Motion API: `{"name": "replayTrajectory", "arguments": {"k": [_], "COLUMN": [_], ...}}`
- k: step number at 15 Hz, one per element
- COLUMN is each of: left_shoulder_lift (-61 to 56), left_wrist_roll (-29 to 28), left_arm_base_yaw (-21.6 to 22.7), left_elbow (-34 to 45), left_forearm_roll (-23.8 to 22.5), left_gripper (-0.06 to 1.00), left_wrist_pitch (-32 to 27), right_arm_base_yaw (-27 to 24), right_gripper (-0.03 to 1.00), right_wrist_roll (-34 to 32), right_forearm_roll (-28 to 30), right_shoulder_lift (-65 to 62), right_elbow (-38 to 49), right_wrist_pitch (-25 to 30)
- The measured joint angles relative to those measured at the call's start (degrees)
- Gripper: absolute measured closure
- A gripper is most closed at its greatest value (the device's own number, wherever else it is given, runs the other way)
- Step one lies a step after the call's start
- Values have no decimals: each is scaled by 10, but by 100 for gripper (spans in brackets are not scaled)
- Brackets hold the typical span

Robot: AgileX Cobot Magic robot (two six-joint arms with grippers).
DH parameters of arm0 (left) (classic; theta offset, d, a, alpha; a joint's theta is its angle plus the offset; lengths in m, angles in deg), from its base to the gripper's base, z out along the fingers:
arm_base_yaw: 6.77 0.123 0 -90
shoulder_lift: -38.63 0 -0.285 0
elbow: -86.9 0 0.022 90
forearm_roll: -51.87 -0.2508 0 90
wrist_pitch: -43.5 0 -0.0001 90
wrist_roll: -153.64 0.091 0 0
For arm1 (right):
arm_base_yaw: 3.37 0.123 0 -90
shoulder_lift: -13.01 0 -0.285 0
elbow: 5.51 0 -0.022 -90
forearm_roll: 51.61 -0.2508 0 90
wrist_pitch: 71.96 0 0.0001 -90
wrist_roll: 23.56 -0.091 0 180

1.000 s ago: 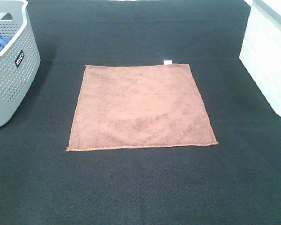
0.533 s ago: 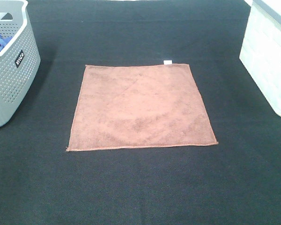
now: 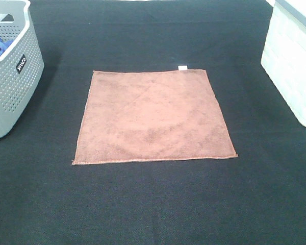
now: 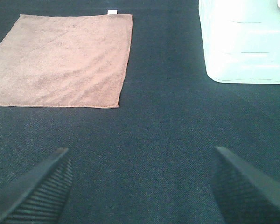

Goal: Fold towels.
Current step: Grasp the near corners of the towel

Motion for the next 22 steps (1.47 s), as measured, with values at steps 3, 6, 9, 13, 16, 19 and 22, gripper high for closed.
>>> {"name": "replayTrajectory", "arguments": {"k": [3, 6, 9, 13, 16, 19, 22], "left_shoulder_lift": [0, 0, 56, 195, 340, 518, 662], "left_wrist_roll": [0, 0, -2, -2, -2, 88, 234], "left_arm_base_yaw": [0, 0, 0, 0, 0, 0, 0], "left_elbow": [0, -2, -2, 4, 4, 4, 4], "left_forearm_roll": [0, 0, 33, 110, 198, 352, 507], "left_gripper": [34, 34, 34, 34, 34, 34, 34], "left_wrist_pitch": [0, 9, 162, 250, 268, 273, 281], "right_arm_base_yaw": [0, 0, 0, 0, 0, 0, 0], "right_gripper": [21, 21, 21, 21, 21, 21, 21], "right_wrist_roll": [0, 0, -11, -11, -6, 19, 76], "right_forearm_roll": [-3, -3, -2, -3, -3, -38, -138], "right_shoulder_lift": [0, 0, 95, 265, 425, 590, 716], "right_elbow": [0, 0, -11, -22, -58, -102, -139], "right_wrist_pitch": [0, -1, -89, -187, -209, -224, -223]}}
